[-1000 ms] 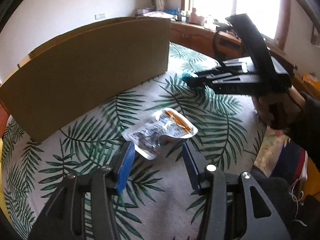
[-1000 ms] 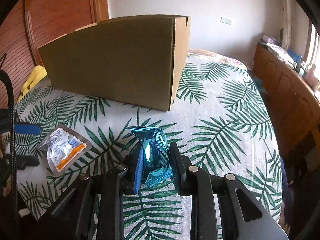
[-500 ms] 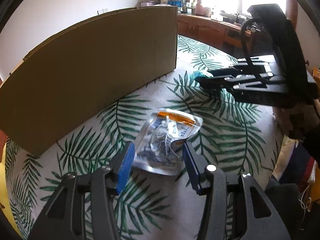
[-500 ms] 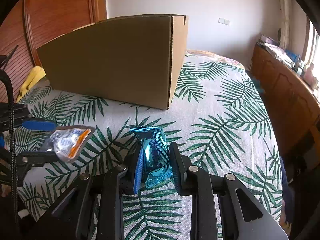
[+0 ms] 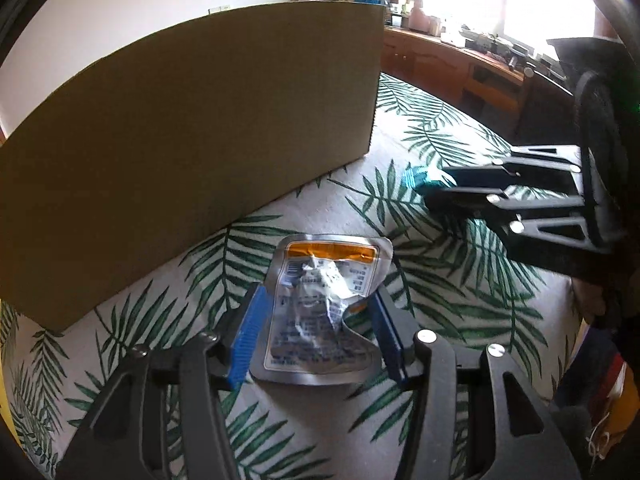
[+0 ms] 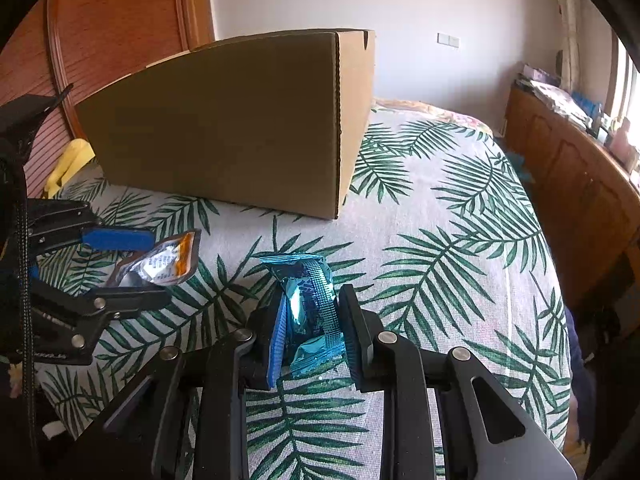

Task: Organize snacks
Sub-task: 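Close the right tool on the blue snack while the left tool grips the clear packet, then lift both held snacks and carry them over the cardboard box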

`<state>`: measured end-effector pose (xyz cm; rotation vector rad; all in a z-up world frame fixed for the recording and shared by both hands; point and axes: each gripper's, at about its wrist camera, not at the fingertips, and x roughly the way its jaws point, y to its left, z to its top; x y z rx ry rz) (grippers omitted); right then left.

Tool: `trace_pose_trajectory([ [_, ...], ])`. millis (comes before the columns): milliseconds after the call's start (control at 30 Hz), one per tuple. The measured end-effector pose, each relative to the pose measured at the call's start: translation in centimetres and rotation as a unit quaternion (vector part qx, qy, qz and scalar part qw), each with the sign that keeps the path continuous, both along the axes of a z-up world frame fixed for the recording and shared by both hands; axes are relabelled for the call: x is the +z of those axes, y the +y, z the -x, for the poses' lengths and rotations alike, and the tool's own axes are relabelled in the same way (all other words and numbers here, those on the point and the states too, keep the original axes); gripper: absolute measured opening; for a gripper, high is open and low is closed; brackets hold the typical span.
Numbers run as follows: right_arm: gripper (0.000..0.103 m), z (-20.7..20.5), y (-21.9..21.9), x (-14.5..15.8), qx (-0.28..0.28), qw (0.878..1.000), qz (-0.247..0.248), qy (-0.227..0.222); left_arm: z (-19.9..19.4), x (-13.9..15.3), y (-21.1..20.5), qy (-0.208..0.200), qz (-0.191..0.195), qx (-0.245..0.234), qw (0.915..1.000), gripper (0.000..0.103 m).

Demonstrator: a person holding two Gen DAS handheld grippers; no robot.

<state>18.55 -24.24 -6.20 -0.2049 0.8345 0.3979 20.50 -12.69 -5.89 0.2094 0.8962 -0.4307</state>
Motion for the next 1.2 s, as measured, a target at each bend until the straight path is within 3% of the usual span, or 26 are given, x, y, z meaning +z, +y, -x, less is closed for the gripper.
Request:
trace_pose_trajectory([
  [233,0.024,0.0,0.1,0.0,0.001,1.0,-0.001,0.002,-0.5,-0.5,-0.6,-0.002,0.006,0.008,0.9999,0.071],
  [500,0.024,-0.1,0.1,0.0,0.001,1.0,-0.003,0.002,-0.6,-0.5,-0.8,-0.005,0.011,0.017,0.9998,0.073],
  [600,0.024,0.0,0.1,0.0,0.002,1.0,-0.002,0.002,-0.5,-0.4,-0.4,-0.008,0.012,0.023,0.9996,0.063],
  [700,0.024,0.0,0.2,0.0,0.001,1.0,-0.003,0.002,-0.2,-0.2,0.5,-0.01,0.02,0.027,0.9994,0.044],
  [767,0.024,0.0,0.2,-0.1,0.001,1.0,-0.003,0.002,0.2,0.2,1.1,-0.01,0.038,0.019,0.9991,0.024],
  [1200,0.024,0.0,0.3,-0.1,0.003,1.0,-0.001,0.004,3.1,1.8,4.5,-0.026,0.076,0.041,0.9959,0.022],
])
